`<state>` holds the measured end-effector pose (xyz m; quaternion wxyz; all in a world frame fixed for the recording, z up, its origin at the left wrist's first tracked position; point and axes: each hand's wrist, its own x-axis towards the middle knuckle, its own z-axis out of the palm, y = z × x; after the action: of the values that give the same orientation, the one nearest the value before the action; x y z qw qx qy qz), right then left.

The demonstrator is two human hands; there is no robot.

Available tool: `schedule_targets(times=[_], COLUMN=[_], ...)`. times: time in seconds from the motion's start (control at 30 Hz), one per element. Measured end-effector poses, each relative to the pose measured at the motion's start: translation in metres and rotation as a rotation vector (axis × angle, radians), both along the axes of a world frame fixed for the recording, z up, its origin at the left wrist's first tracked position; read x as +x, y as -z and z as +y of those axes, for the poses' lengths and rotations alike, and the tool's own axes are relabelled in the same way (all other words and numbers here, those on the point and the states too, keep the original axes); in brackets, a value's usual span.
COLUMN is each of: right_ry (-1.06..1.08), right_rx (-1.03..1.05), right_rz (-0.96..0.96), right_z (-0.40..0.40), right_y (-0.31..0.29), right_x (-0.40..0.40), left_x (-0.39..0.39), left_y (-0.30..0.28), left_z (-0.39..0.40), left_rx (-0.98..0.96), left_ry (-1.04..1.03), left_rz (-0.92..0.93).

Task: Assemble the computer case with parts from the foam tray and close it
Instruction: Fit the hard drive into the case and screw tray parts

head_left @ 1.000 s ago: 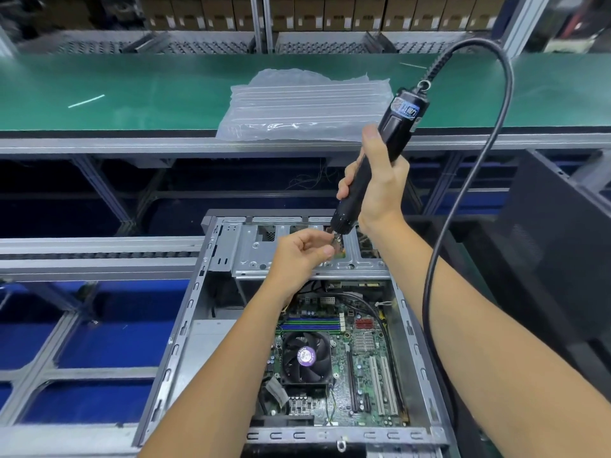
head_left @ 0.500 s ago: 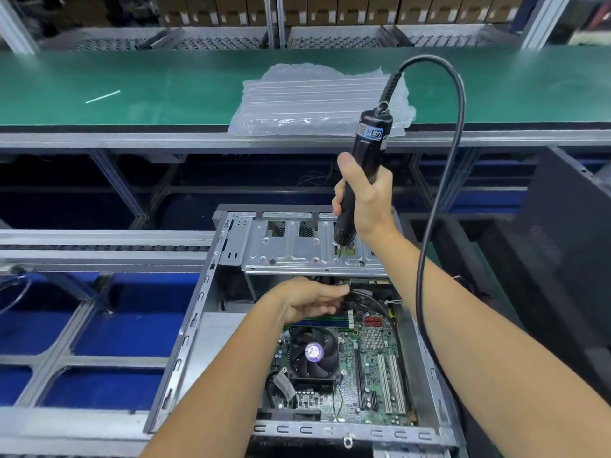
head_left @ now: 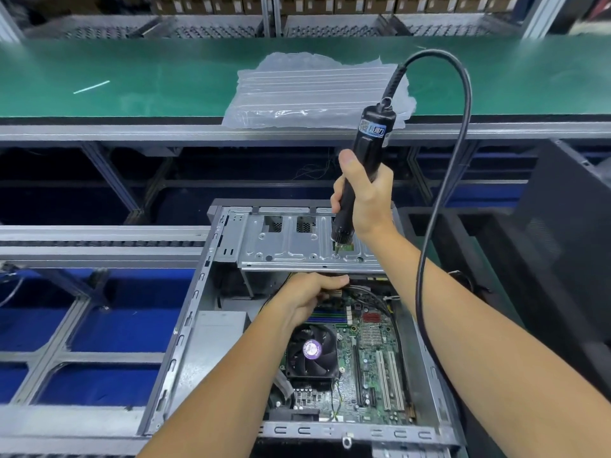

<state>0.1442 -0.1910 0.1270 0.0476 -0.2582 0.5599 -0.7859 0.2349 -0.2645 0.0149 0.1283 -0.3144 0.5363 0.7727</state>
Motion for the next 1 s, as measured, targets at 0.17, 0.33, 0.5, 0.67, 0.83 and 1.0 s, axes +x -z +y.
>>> schedule_targets(times=[0.17, 0.33, 0.5, 0.67, 0.83, 1.0], right_ry=[-0.073, -0.117, -0.13, -0.127, -0.138, -0.115], right_rx=[0.049, 0.042, 0.05, 0.035, 0.053, -0.002], right_rz=[0.097, 0.105, 0.099, 0.065, 0.116, 0.087], right_z=[-0.004, -0.002, -0.001, -0.001, 0.0, 0.007], right_y=[0.002, 0.003, 0.006, 0.007, 0.007, 0.002], right_x=[0.004, 0.004, 0.003, 0.001, 0.003, 0.003], left_x=[0.0, 0.0, 0.0, -0.001, -0.001, 0.012], left_y=[0.0, -0.001, -0.003, -0.005, -0.007, -0.023], left_z=[0.001, 0.002, 0.003, 0.004, 0.003, -0.001], left_rx=[0.032, 0.02, 0.011, 0.012, 0.027, 0.116], left_ry=[-0.039, -0.039, -0.055, -0.062, -0.064, 0.032], left_rz=[0.061, 0.071, 0.059, 0.044, 0.047, 0.007])
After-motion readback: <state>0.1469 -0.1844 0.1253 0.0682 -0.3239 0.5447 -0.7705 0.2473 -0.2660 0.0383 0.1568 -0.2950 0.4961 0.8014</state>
